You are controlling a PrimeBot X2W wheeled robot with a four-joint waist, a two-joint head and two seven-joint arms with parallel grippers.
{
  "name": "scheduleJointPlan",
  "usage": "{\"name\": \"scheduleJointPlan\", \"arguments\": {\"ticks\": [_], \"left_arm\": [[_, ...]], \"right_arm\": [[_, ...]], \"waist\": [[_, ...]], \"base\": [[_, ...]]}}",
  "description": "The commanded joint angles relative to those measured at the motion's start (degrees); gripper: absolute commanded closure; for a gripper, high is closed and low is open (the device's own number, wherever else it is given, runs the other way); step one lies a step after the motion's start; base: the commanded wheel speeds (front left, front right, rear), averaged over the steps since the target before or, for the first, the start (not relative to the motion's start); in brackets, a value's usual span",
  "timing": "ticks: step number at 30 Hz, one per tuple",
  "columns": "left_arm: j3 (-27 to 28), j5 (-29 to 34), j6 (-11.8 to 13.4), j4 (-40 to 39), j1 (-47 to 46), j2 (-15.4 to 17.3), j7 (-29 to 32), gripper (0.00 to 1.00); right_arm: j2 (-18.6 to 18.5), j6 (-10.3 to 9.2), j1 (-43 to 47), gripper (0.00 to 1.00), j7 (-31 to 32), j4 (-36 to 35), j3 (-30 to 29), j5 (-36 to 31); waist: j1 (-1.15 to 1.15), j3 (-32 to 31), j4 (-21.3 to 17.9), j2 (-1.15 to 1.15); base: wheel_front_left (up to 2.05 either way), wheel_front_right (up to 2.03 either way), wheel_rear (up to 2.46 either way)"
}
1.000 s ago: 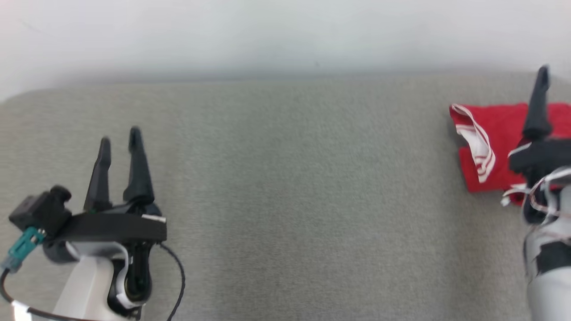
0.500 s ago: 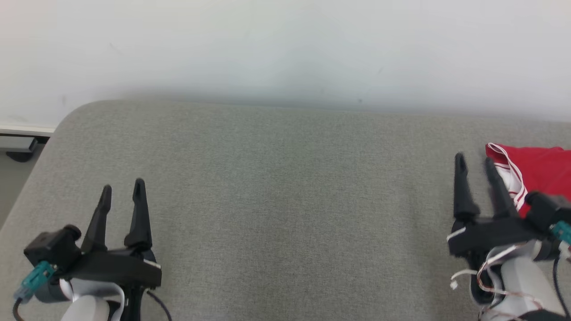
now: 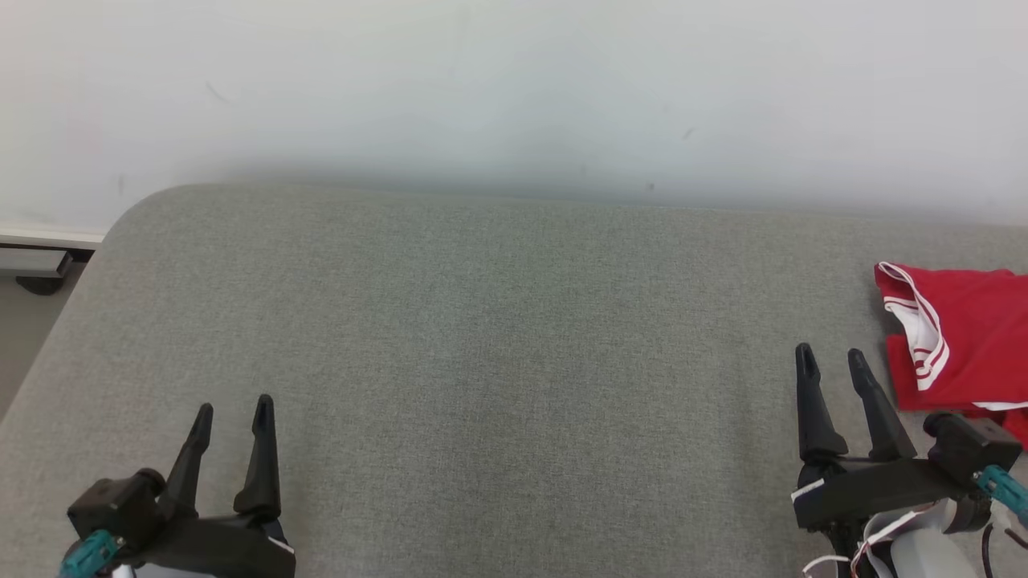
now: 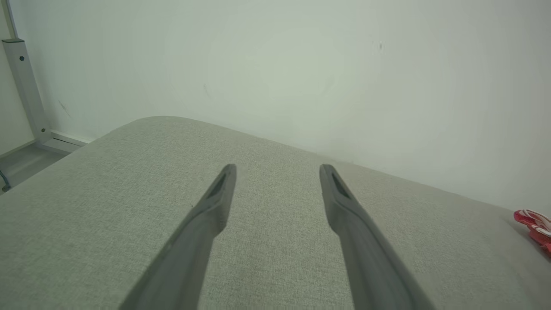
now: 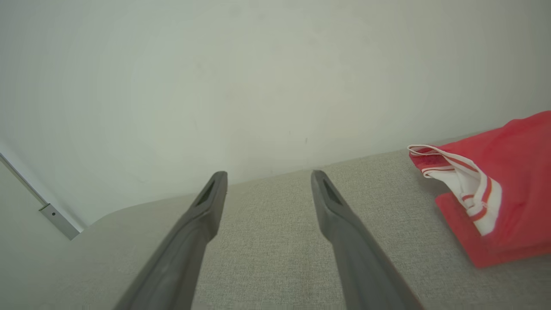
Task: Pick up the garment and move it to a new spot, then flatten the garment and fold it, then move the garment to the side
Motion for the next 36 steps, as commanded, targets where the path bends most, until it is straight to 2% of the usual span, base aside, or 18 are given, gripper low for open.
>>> {"name": "scheduleJointPlan", "arguments": {"ticks": [1,9,17,36], "left_arm": [[-0.13,0.47,-0.22,-0.51,0.83,0.46,-0.24,0.00],[-0.62,1.74,-1.34,-1.00,2.81,1.09,-0.37,0.00],[-0.38,1.39,-0.88,-1.24,5.38,1.10,-0.33,0.00],[-1.19,-0.07,0.61,-3.78,7.64,2.53,5.06,0.00]], "right_arm": [[-0.19,-0.11,0.72,0.00,-0.32,-0.63,0.09,-0.67],[-0.17,-0.12,4.40,0.00,-0.27,-2.13,1.18,-2.62],[-0.17,-0.12,7.77,0.00,1.60,-2.78,-0.71,-4.69],[-0.16,-0.12,10.07,0.00,7.97,-5.00,-3.04,-6.81]], "waist": [[0.00,0.15,-0.21,0.00],[0.00,-0.10,-1.33,0.00],[0.00,-1.78,-1.27,0.00],[0.00,-2.35,-0.88,0.00]], "base": [[0.00,0.00,0.00],[0.00,0.00,0.00],[0.00,0.00,0.00],[0.00,0.00,0.00]]}}
